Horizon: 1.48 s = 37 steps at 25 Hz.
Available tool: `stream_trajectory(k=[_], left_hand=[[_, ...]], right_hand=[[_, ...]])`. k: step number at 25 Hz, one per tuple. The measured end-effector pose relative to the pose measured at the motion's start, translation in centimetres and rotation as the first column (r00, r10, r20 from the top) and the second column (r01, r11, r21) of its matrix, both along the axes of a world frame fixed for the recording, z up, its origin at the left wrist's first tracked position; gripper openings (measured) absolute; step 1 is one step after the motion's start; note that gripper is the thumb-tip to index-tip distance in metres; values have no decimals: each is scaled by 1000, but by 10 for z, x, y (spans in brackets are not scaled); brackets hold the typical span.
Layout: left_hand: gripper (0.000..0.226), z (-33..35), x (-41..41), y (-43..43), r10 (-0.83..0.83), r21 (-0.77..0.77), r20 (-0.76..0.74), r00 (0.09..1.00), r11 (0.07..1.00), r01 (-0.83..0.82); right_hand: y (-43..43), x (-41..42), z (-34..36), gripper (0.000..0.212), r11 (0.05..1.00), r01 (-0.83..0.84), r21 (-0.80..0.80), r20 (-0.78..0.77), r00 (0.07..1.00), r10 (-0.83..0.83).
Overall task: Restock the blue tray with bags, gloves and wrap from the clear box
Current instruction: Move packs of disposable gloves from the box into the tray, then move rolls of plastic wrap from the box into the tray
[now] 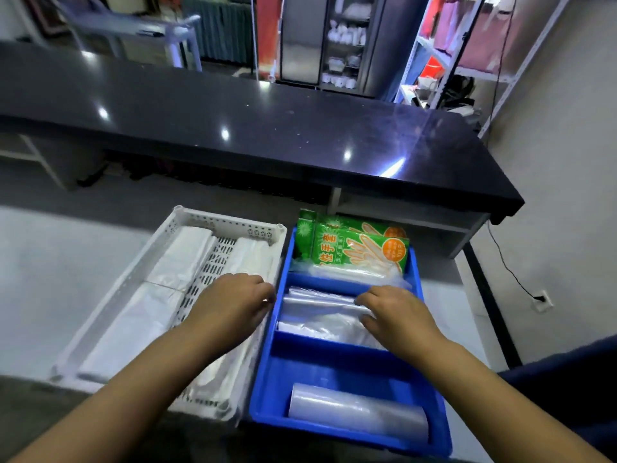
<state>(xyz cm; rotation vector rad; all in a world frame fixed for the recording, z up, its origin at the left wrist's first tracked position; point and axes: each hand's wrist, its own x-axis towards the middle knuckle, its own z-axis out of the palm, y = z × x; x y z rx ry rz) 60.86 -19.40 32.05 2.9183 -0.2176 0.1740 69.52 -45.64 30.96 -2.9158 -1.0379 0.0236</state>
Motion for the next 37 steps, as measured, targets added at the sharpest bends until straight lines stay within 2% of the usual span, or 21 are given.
stream_trajectory(k=[5, 9, 14, 18, 20, 24, 32, 34, 37], left_hand=[[17, -2, -117, 8, 368, -71, -88, 926, 925, -374], [13, 4, -217, 10, 573, -49, -130, 809, 811, -583], [11, 1, -335, 32, 808, -50, -141, 572, 571, -819], [8, -20, -437, 60, 935, -130, -136, 328, 312, -941], [8, -36, -488, 79, 959, -141, -181, 218, 194, -971], [11, -72, -564, 123, 957, -160, -275, 95, 52, -986], [16, -135, -632, 182, 865, -141, -499, 51, -24, -990], [17, -151, -635, 189, 839, -123, -544, 29, -46, -991], [17, -176, -629, 196, 818, -103, -575, 17, -52, -993]], right_hand=[[47, -58, 7, 23, 943, -314, 107, 0, 949, 316], [94, -113, 18, 16, 818, -547, 179, 31, 834, 550], [167, -183, 17, 24, 680, -719, 146, 22, 689, 724], [237, -243, 7, 24, 562, -819, 115, 2, 565, 825], [277, -274, -4, 26, 537, -836, 110, -42, 536, 843], [345, -332, -42, 21, 549, -830, 101, -156, 532, 833], [431, -387, -131, 16, 605, -795, -47, -370, 576, 729], [444, -387, -160, 18, 586, -800, -127, -449, 573, 685], [460, -382, -211, 23, 507, -826, -247, -592, 542, 596]])
